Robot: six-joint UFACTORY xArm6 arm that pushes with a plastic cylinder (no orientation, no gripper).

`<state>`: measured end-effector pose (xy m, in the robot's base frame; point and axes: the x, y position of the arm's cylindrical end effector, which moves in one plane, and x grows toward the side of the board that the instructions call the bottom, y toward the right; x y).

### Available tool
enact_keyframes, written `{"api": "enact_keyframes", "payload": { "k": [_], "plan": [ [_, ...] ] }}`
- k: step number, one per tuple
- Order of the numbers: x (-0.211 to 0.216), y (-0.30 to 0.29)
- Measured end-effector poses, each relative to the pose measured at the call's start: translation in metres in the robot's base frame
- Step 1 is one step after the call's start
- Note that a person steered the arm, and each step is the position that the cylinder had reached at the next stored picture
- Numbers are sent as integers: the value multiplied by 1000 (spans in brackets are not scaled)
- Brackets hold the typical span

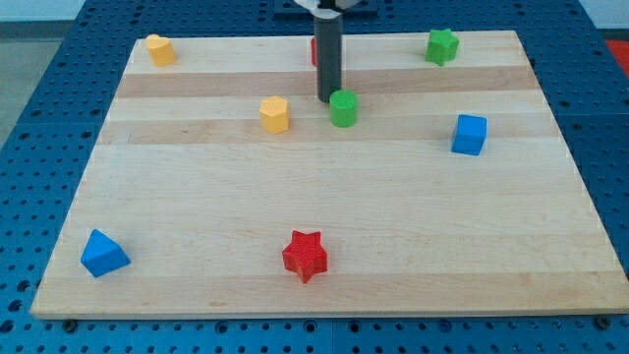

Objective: Move the green circle parallel to the right of the red star

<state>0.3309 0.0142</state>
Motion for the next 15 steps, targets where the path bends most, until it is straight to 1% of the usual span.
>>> {"api": "enact_keyframes", "payload": {
  "k": [1, 2, 3, 5, 6, 7, 8, 9, 10, 11, 12, 13, 14, 15],
  "plan": [
    [6, 15],
    [-23, 15],
    [-24, 25],
    [59, 29],
    [73, 29],
    [59, 21],
    [66, -7],
    [92, 2],
    [122, 49],
    [139, 74],
    [136, 68],
    [136, 42],
    [153, 35],
    [176, 64]
  ]
}}
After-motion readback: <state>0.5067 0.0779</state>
